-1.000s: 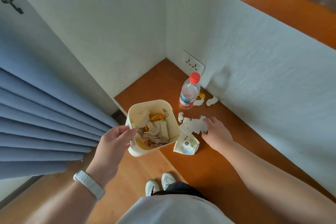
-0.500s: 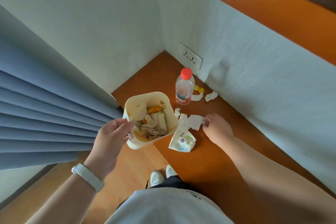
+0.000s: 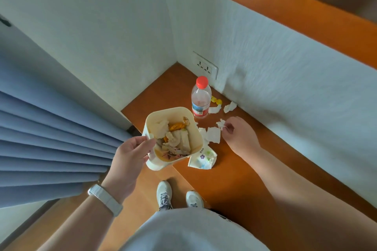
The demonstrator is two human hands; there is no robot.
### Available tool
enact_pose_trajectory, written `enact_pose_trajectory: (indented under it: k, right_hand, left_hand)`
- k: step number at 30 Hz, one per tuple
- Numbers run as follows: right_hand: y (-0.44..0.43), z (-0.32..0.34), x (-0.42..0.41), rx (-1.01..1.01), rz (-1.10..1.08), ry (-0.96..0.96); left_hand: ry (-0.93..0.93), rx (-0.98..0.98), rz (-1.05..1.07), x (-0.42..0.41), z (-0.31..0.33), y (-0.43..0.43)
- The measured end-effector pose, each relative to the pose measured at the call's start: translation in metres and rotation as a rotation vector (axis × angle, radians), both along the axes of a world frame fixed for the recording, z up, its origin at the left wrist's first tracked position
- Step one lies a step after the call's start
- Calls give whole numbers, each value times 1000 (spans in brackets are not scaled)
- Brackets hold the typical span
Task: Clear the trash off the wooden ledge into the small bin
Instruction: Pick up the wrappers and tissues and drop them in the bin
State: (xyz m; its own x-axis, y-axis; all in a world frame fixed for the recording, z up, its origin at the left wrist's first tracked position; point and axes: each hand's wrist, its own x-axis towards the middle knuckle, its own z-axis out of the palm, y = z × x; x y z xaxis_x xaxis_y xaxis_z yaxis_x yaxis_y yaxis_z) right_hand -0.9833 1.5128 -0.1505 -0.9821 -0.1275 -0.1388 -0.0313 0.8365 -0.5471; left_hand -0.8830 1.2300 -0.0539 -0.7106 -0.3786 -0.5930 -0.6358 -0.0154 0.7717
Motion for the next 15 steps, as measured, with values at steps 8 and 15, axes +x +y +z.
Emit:
enact_pose_trajectory:
  k: [8,15]
  right_hand:
    - [-71,64,2,-192,265,182]
    - [-116,85,-8,-183,522,161]
  left_hand:
    - [-2,6,-45,-2,0,-10]
    - [-3,11,-68,-10,-3,-17]
